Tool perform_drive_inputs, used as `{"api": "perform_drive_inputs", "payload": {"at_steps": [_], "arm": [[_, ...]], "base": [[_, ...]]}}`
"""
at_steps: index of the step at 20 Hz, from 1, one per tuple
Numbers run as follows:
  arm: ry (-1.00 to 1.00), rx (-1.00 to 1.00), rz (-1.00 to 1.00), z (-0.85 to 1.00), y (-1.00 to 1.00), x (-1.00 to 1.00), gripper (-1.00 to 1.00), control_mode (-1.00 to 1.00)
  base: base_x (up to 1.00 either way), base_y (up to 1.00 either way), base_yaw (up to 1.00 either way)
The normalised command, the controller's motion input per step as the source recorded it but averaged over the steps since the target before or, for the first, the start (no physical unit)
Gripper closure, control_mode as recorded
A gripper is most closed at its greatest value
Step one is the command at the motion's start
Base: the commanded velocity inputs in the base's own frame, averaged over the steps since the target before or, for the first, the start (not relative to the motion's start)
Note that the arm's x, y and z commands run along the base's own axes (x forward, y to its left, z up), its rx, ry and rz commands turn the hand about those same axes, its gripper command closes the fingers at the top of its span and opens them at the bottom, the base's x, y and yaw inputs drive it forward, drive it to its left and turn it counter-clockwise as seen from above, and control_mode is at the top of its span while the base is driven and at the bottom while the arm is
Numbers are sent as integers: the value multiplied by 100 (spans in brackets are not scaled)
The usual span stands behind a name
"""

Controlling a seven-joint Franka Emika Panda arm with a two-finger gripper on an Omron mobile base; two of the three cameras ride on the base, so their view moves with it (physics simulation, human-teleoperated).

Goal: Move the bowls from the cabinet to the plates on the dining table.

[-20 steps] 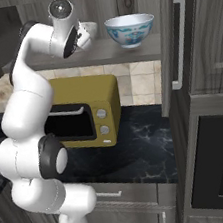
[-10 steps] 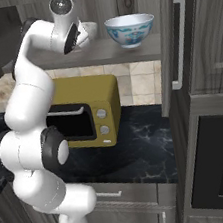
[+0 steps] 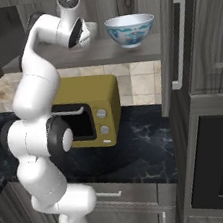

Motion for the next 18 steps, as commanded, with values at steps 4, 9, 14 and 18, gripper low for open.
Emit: {"api": "perform_drive_inputs", "payload": {"at_steps": [4,9,14,18], "arm": [[8,3,0,-1,0,32,-100,-100],[9,1,0,-7,0,24,-100,-100],[6,0,0,-18,0,29,-100,-100],[5,0,0,-5,0,25,-100,-100]], "base": [[0,0,0],[0,0,0],[0,0,0],[0,0,0]]}}
